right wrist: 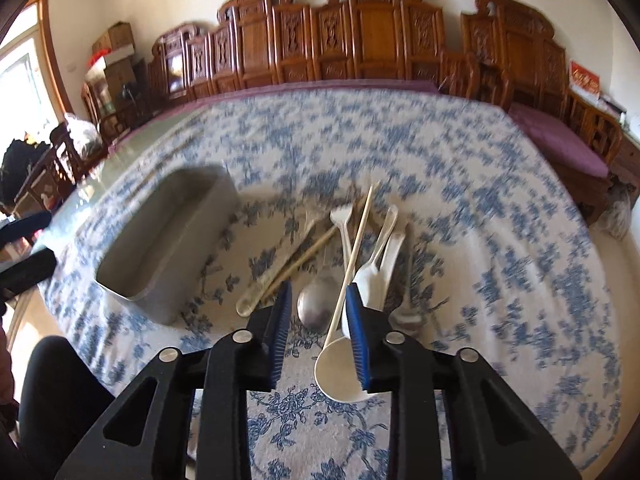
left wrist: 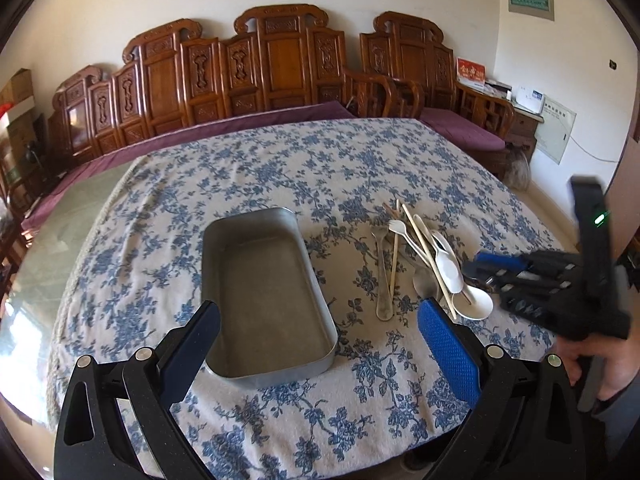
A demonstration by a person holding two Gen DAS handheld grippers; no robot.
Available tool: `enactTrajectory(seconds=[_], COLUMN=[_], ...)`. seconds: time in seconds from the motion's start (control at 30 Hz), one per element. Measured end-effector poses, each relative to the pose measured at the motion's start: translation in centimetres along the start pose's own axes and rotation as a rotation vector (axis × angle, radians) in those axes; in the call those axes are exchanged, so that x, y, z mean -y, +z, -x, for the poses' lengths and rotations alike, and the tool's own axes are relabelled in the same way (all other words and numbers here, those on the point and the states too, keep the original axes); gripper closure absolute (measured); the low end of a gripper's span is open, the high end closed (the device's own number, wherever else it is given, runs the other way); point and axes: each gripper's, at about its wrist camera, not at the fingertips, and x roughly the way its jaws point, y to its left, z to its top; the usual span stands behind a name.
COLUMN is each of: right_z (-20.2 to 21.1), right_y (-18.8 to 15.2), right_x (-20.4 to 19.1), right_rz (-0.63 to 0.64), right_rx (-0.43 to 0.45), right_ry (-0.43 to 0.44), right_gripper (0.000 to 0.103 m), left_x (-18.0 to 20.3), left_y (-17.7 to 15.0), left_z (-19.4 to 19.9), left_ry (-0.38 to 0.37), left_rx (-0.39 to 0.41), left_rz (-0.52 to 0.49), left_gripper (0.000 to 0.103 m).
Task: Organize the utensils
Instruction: 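Grasp a wooden chopstick with the right tool while the left tool grasps the metal fork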
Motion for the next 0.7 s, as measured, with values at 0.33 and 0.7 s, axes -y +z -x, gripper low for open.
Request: enactTrajectory(seconds=[0.33,0.7], right_z=[-4.8,-2.4], right_y=[-1.3,-1.0], right_x=[0.6,2.8], right_rz=[-0.021,-0.084], right_rx=[-0.096,-0.006], right_ry=[-0.025,-0.015], right_gripper=[0.083,0.097], left_x=[0.4,2.2], left_y=[0.6,1.1], left_z=[-3.8,-6.8], left_ry=[-0.035,-0.045], left_rx=[-0.046,-0.08], left_rz=[0.002,-0.025], left_gripper=[0.022,0.022])
